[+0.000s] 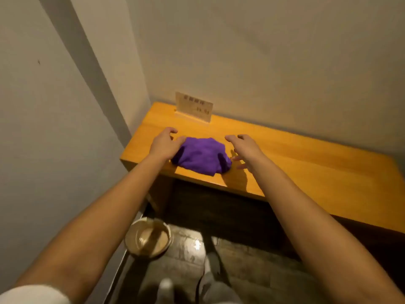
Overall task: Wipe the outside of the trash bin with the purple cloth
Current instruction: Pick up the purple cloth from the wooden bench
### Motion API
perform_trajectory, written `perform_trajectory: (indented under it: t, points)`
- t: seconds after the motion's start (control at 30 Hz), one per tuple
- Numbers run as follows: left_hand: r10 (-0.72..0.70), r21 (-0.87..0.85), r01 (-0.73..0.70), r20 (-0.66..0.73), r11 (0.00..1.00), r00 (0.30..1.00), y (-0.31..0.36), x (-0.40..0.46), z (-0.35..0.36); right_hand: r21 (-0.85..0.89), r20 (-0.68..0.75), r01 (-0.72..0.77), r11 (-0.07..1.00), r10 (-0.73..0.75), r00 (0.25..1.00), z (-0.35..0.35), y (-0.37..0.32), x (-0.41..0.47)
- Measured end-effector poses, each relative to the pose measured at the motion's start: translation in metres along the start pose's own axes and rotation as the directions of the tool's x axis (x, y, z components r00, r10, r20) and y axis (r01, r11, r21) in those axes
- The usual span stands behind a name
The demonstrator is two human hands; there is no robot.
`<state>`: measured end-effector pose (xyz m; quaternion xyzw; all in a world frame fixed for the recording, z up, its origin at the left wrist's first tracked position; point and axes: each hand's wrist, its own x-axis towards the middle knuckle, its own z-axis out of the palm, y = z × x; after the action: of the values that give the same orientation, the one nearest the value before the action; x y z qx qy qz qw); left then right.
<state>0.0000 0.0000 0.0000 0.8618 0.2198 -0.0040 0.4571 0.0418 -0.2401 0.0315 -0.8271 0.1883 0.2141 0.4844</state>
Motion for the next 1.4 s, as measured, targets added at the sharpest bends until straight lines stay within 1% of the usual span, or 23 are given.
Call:
perform_trajectory:
  t: [0.03,0.1,0.2,0.27,0.33,0.43,0.53,0.6,0.67,0.73,0.8,0.87,0.93,0.97,1.0,1.03,1.07,1.13,1.2,1.23,1.33,1.37,1.4]
  points:
    - [-0.036,0.05,0.034,0.025,0.998,0.999,0.002,0.001,0.005,-0.052,0.008,0.002,0.999,-0.001,1.0,0.005,-0.001,0.005]
    - [-0.101,0.088,0.1,0.012,0.991,0.995,0.003,0.001,0.015,-0.147,0.035,0.028,0.989,-0.024,0.999,0.015,0.0,0.009]
    - [-0.168,0.079,0.171,-0.039,0.982,0.985,0.005,-0.005,0.026,-0.179,0.097,0.076,0.981,-0.059,0.994,0.036,0.003,0.013]
    - [-0.174,0.014,0.175,-0.036,0.985,0.984,0.006,-0.008,0.032,-0.165,0.124,0.114,0.98,-0.094,0.988,0.046,0.005,0.017]
    - [-0.179,-0.186,0.175,-0.003,0.967,0.984,0.004,-0.012,0.037,-0.099,0.119,0.122,0.988,-0.11,0.987,0.054,0.009,0.019]
    - [-0.211,-0.468,0.197,0.023,0.861,0.977,0.001,-0.027,0.037,0.07,0.111,0.072,0.995,-0.08,0.991,0.057,0.016,0.019]
    - [-0.218,-0.659,0.19,0.041,0.728,0.975,0.002,-0.043,0.03,0.266,0.189,0.002,0.964,-0.054,0.98,0.055,0.018,0.01]
    - [-0.212,-0.757,0.18,0.056,0.628,0.976,0.002,-0.055,0.026,0.367,0.218,0.031,0.93,-0.119,0.969,0.051,0.019,0.0]
    - [-0.201,-0.804,0.185,0.083,0.565,0.976,0.0,-0.071,0.02,0.467,0.206,0.075,0.881,-0.191,0.96,0.045,0.017,-0.014]
    - [-0.189,-0.78,0.2,0.107,0.593,0.976,-0.004,-0.088,0.017,0.511,0.202,0.12,0.851,-0.255,0.946,0.04,0.019,-0.029]
    - [-0.186,-0.724,0.217,0.124,0.654,0.975,-0.015,-0.106,0.016,0.474,0.223,0.182,0.862,-0.317,0.922,0.037,0.024,-0.045]
    - [-0.172,-0.687,0.175,0.074,0.705,0.982,-0.028,-0.124,0.011,0.422,0.261,0.218,0.88,-0.348,0.901,0.035,0.031,-0.062]
    - [-0.112,-0.603,0.027,-0.104,0.797,0.988,-0.039,-0.137,0.0,0.408,0.315,0.201,0.89,-0.344,0.884,0.035,0.043,-0.079]
    - [-0.042,-0.529,-0.075,-0.206,0.845,0.978,-0.044,-0.144,-0.007,0.412,0.336,0.196,0.89,-0.348,0.875,0.036,0.05,-0.087]
    - [0.04,-0.452,-0.166,-0.276,0.876,0.96,-0.049,-0.151,-0.015,0.408,0.361,0.2,0.891,-0.359,0.861,0.039,0.055,-0.094]
    - [0.117,-0.377,-0.226,-0.291,0.898,0.95,-0.053,-0.158,-0.024,0.389,0.396,0.207,0.897,-0.367,0.842,0.043,0.058,-0.103]
    - [0.18,-0.313,-0.251,-0.238,0.916,0.954,-0.055,-0.164,-0.032,0.347,0.442,0.219,0.912,-0.365,0.819,0.047,0.06,-0.113]
    - [0.241,-0.209,-0.23,0.03,0.95,0.97,-0.061,-0.174,-0.044,0.195,0.541,0.285,0.938,-0.345,0.767,0.056,0.061,-0.132]
    - [0.224,-0.129,-0.195,0.272,0.972,0.936,-0.077,-0.189,-0.052,0.024,0.595,0.406,0.914,-0.339,0.729,0.069,0.064,-0.152]
    - [0.2,-0.135,-0.164,0.332,0.977,0.922,-0.087,-0.198,-0.053,-0.032,0.602,0.458,0.888,-0.349,0.718,0.074,0.067,-0.161]
    - [0.126,-0.262,-0.03,0.358,0.965,0.925,-0.111,-0.225,-0.045,-0.061,0.582,0.522,0.851,-0.395,0.711,0.08,0.087,-0.178]
    - [0.104,-0.289,-0.002,0.337,0.957,0.936,-0.116,-0.233,-0.04,-0.041,0.548,0.507,0.861,-0.405,0.732,0.079,0.096,-0.18]
    - [0.079,-0.3,0.016,0.302,0.954,0.95,-0.12,-0.239,-0.033,-0.004,0.488,0.465,0.885,-0.405,0.773,0.076,0.104,-0.181]
